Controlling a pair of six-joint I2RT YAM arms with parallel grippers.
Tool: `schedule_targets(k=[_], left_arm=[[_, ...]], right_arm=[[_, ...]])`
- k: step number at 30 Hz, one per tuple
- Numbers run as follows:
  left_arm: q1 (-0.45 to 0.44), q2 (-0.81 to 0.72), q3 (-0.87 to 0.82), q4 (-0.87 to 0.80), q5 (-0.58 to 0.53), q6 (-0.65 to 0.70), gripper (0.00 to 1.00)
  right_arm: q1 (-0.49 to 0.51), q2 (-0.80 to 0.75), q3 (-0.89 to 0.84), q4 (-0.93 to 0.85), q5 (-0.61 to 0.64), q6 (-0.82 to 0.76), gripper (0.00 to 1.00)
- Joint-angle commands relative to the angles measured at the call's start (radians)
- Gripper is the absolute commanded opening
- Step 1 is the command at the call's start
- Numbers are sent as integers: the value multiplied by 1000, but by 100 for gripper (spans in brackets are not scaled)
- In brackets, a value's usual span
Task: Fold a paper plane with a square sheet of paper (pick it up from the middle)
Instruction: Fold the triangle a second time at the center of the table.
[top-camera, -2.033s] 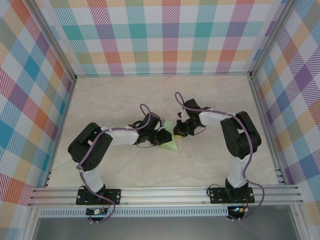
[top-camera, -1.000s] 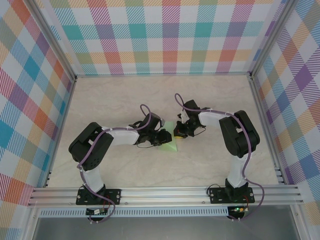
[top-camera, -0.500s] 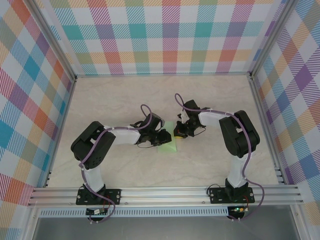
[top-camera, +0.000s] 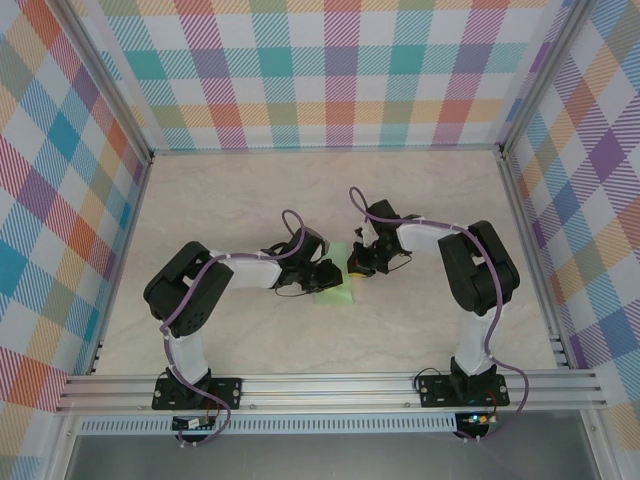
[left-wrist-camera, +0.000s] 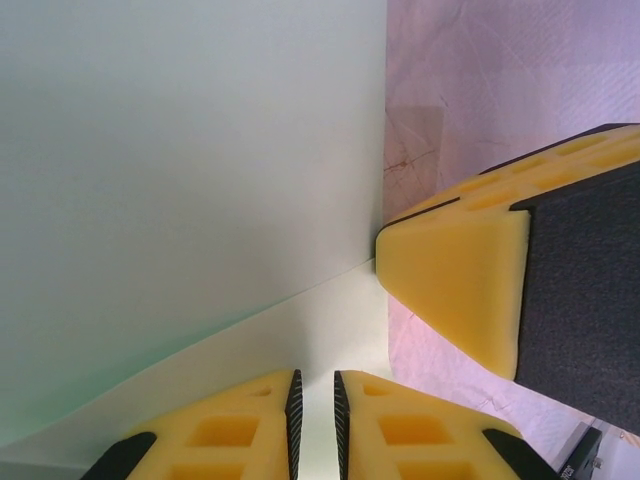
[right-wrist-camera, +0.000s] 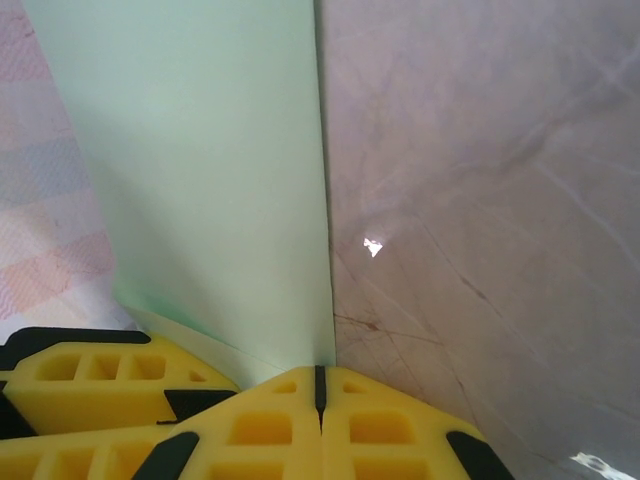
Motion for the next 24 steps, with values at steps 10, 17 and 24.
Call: schedule_targets(k=[10,17,24], left_arm=[[-2,23,34,-34,3,44,19],[-3,45,45,-71,4,55,15],[-3,44,38,-92,-8,66,14]], right_arm=[[6,-19,-9,-48,7,-13,3],[6,-56,-5,-64,12,9,10],[6,-146,-37,-61,15,39,19]])
